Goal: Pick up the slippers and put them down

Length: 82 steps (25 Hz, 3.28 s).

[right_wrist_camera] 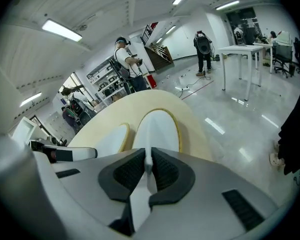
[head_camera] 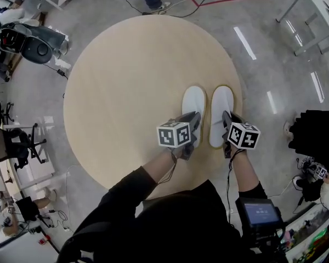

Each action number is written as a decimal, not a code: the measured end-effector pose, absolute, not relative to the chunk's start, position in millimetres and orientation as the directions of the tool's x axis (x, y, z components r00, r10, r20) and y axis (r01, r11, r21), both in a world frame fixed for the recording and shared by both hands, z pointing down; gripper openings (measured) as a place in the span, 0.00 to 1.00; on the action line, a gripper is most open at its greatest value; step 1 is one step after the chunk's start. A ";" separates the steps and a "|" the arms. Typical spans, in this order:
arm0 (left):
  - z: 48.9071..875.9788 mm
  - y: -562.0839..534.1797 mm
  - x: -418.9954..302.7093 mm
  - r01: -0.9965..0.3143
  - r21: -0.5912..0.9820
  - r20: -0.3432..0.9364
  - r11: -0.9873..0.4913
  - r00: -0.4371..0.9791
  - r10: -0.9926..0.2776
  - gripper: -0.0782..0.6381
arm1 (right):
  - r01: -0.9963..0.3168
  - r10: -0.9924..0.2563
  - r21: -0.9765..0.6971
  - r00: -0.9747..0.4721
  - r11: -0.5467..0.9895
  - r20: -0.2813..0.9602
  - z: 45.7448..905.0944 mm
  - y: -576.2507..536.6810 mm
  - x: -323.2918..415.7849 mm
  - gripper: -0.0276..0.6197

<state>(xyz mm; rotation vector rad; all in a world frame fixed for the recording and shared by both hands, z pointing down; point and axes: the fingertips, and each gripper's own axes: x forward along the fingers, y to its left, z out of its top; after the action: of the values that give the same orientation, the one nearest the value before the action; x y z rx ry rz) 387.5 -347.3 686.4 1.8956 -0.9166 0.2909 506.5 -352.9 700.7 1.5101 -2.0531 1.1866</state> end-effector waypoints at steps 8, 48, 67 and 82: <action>691.0 -371.0 402.0 -0.706 0.662 0.562 -0.250 0.689 -0.457 0.16 | -0.905 -0.634 -0.415 -0.377 0.095 0.675 702.0 -372.7 507.7 0.10; 523.3 -180.2 201.4 -0.535 0.806 0.282 -0.252 0.722 -0.632 0.37 | -0.767 -0.765 -0.517 -0.576 0.381 0.290 513.8 -209.2 299.8 0.07; 424.5 -122.6 82.1 -0.544 0.713 0.103 -0.442 0.705 -0.702 0.37 | -0.684 -0.685 -0.394 -0.709 0.614 0.165 413.2 -129.9 137.5 0.07; 398.0 -82.0 33.4 -0.581 0.596 0.052 -0.555 0.718 -0.695 0.37 | -0.663 -0.663 -0.334 -0.737 0.670 0.133 390.9 -89.9 68.9 0.07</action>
<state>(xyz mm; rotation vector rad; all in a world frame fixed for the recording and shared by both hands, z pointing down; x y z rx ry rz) 33.4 -82.0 398.0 2.3265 -0.9651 -0.2517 68.9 -89.9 390.9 1.1390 -2.8701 0.5746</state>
